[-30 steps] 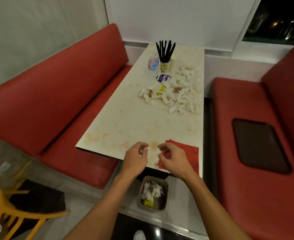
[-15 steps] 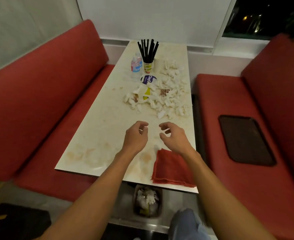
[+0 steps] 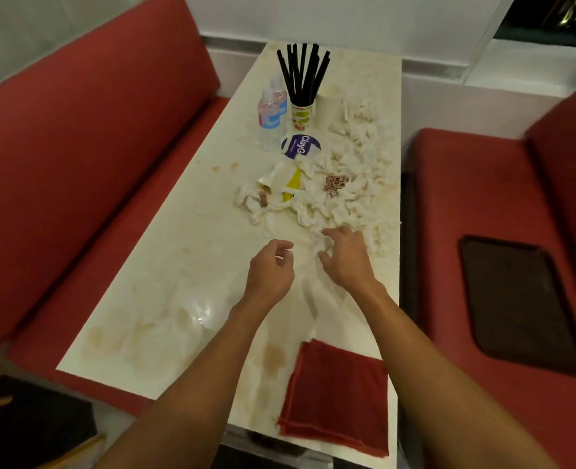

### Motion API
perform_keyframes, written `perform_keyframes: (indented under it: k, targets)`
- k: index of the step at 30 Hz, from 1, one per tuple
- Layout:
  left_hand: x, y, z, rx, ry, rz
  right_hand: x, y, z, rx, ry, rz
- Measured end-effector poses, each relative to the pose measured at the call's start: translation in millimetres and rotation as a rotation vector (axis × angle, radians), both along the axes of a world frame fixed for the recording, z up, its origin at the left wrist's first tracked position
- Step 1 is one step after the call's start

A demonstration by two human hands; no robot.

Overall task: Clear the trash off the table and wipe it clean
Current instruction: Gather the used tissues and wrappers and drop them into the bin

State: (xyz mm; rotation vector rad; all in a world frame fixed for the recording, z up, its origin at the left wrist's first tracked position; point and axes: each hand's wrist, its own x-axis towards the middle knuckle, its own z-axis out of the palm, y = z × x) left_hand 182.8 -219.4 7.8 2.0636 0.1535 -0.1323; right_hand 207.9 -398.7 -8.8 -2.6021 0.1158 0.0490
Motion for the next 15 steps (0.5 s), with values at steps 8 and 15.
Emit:
perform_keyframes:
  k: [8, 15]
  targets:
    - [26.1, -9.9, -26.0, -0.029, 0.021, 0.066, 21.9, 3.7, -29.5, -0.158, -0.114, 0.055]
    - [24.3, -11.0, -24.2, -0.117, 0.026, 0.121, -14.3, 7.8, -26.7, 0.091, -0.244, -0.025]
